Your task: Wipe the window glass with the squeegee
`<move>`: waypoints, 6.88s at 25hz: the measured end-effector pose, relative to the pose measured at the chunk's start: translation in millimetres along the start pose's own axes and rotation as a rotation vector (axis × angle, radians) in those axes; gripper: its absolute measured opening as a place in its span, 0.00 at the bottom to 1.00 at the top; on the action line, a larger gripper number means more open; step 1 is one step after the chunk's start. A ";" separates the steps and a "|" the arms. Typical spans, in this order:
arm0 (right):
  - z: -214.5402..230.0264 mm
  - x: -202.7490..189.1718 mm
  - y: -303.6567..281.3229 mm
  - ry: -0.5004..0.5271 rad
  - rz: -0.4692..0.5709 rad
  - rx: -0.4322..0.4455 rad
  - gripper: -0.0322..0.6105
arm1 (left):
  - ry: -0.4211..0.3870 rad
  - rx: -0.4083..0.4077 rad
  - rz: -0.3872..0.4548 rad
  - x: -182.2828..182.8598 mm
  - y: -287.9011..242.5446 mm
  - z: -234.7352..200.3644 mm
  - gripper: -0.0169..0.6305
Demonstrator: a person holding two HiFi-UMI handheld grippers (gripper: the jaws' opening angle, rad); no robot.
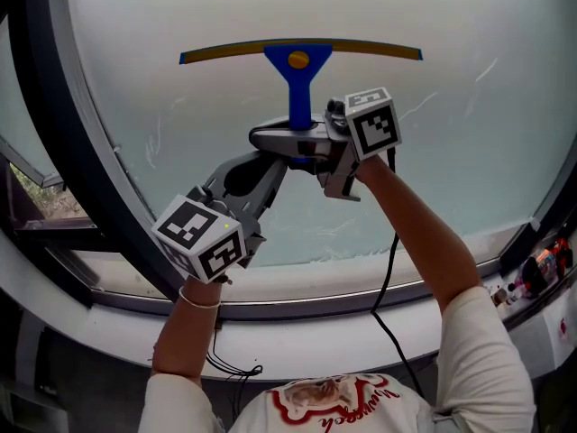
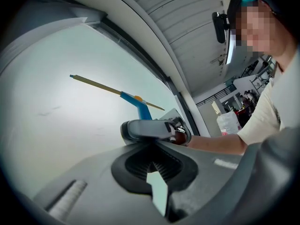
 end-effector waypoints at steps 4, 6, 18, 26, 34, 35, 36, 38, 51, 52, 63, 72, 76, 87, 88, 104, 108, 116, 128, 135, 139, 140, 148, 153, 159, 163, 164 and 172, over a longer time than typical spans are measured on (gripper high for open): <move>11.9 30.9 -1.6 -0.015 0.022 0.049 0.07 | -0.008 0.020 0.016 24.3 -13.8 -15.0 0.04; 17.3 38.9 -1.9 -0.041 0.045 0.072 0.07 | -0.015 0.033 0.026 29.2 -19.4 -21.1 0.04; 32.5 2.7 4.6 -0.112 0.028 0.124 0.09 | 0.040 0.089 0.023 -10.6 -23.6 -22.0 0.03; 33.7 -22.5 9.7 -0.114 0.006 0.115 0.09 | 0.075 0.097 0.019 -33.8 -20.9 -16.3 0.04; 36.5 -34.3 11.0 -0.130 0.011 0.130 0.09 | 0.101 0.115 -0.012 -44.6 -20.7 -16.1 0.04; 37.9 -34.9 11.2 -0.135 0.013 0.131 0.10 | 0.108 0.118 -0.020 -45.4 -21.7 -17.2 0.04; 39.9 -35.4 11.6 -0.139 0.015 0.132 0.10 | 0.115 0.121 -0.029 -46.3 -22.8 -18.6 0.04; 42.5 -40.0 12.9 -0.146 0.020 0.127 0.10 | 0.126 0.127 -0.041 -50.6 -23.2 -19.3 0.04; 37.5 -88.9 15.1 -0.167 0.022 0.110 0.10 | 0.189 0.130 -0.045 -90.7 -6.3 -5.0 0.04; 36.7 -89.8 14.6 -0.167 0.025 0.114 0.11 | 0.193 0.130 -0.045 -91.8 -5.8 -4.8 0.04; 28.5 -104.8 12.4 -0.198 0.044 0.140 0.11 | 0.212 0.136 -0.066 -105.7 1.2 2.4 0.04; 24.9 -120.3 13.7 -0.212 0.032 0.140 0.11 | 0.243 0.128 -0.088 -120.2 5.2 7.3 0.04; 27.0 -132.9 14.7 -0.237 0.033 0.126 0.11 | 0.258 0.123 -0.094 -128.8 8.9 9.3 0.04; 25.7 -151.4 14.0 -0.282 0.087 0.128 0.11 | 0.237 0.122 -0.157 -144.3 14.4 12.1 0.04; 26.2 -154.9 14.5 -0.287 0.091 0.124 0.11 | 0.237 0.121 -0.162 -146.4 15.5 12.9 0.04; 22.3 -195.7 14.5 -0.352 0.100 0.130 0.12 | 0.302 0.135 -0.186 -177.9 30.4 24.5 0.04; 21.8 -205.6 15.3 -0.367 0.097 0.131 0.13 | 0.326 0.142 -0.188 -186.6 32.3 26.9 0.04; 20.4 -223.3 16.4 -0.402 0.096 0.138 0.14 | 0.360 0.152 -0.205 -201.8 36.5 31.8 0.04; 17.8 -247.5 18.7 -0.442 0.095 0.149 0.15 | 0.401 0.163 -0.237 -221.9 41.6 39.2 0.04; 18.4 -262.2 18.3 -0.468 0.093 0.152 0.16 | 0.432 0.167 -0.254 -234.3 45.3 40.7 0.04; 18.6 -268.0 18.6 -0.476 0.095 0.151 0.16 | 0.443 0.174 -0.256 -239.0 46.5 41.8 0.04; 18.4 -269.5 18.4 -0.480 0.097 0.152 0.16 | 0.447 0.175 -0.255 -240.3 47.2 42.1 0.04; 14.8 -285.0 19.8 -0.510 0.102 0.156 0.16 | 0.470 0.183 -0.273 -252.5 51.3 48.3 0.04; 14.6 -290.3 19.3 -0.524 0.107 0.158 0.17 | 0.485 0.187 -0.277 -256.8 53.1 49.2 0.04; 13.5 -299.7 19.3 -0.543 0.098 0.157 0.17 | 0.506 0.194 -0.282 -264.8 55.7 51.5 0.04; 13.4 -305.7 19.8 -0.554 0.099 0.156 0.17 | 0.517 0.193 -0.293 -269.9 56.9 52.5 0.04; 13.5 -307.1 19.6 -0.557 0.100 0.155 0.17 | 0.519 0.194 -0.294 -271.0 57.4 52.5 0.04; 12.9 -316.9 21.4 -0.570 0.087 0.151 0.18 | 0.536 0.196 -0.304 -279.7 58.5 55.3 0.04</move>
Point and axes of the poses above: the fingertips, and each gripper's own axes: y backward along the fingers, z to its right, x out of its top, the point moved 4 cm from there along y, backward along the fingers, and after that the axes turned 5 degrees about y, right-handed, at the moved point
